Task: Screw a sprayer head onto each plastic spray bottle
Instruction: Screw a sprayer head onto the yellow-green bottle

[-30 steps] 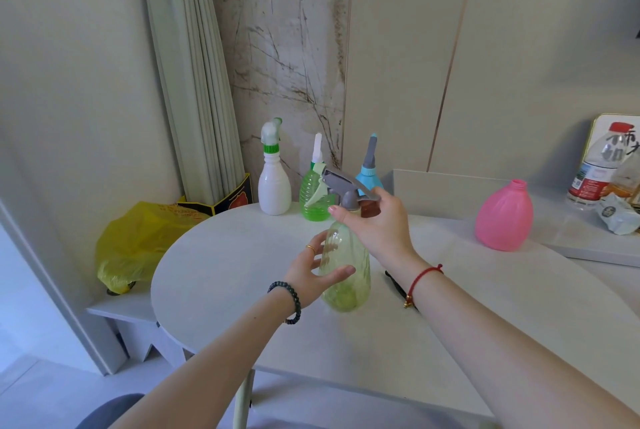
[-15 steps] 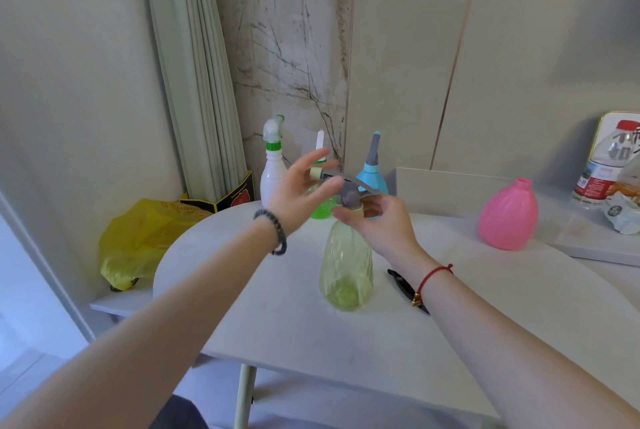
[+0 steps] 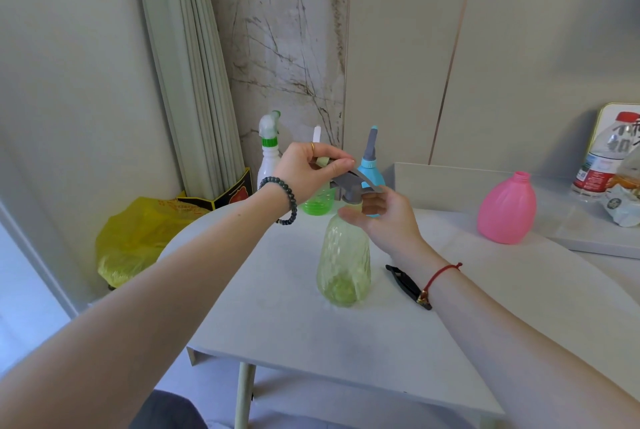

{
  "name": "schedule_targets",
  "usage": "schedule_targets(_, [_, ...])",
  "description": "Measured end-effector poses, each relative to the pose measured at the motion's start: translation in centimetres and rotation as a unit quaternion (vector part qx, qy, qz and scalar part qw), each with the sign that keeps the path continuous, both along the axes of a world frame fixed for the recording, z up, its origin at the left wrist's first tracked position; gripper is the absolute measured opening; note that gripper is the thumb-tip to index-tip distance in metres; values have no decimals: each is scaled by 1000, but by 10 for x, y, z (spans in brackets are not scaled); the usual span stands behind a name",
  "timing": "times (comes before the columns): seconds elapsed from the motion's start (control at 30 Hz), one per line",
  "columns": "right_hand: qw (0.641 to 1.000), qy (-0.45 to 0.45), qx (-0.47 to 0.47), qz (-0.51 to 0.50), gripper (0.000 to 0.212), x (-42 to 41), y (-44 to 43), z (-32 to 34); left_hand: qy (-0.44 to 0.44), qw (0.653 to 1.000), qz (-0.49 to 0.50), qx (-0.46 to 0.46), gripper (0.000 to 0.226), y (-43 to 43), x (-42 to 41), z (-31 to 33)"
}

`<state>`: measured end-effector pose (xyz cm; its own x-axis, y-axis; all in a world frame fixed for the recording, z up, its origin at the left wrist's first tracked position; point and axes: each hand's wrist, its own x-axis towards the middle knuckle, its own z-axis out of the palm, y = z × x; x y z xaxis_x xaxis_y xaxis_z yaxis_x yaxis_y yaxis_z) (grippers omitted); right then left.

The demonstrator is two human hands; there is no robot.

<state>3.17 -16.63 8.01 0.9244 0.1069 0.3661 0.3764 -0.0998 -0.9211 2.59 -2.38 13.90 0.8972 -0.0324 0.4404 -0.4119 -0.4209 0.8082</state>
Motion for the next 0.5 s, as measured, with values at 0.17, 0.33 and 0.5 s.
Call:
schedule_targets(0.17, [1000,14,-13,24,35,-3,4,-4,-2,1000,6,-6,4,6,-3,-2])
schedule_targets(0.33, [996,7,14,84,19,-5,0,-5,10,1000,-2,16,5,7,-3,1])
schedule_targets(0.5, [1000,-7,20,-5,36,-5,8,-6,19,999,-9,27,9,7,-5,2])
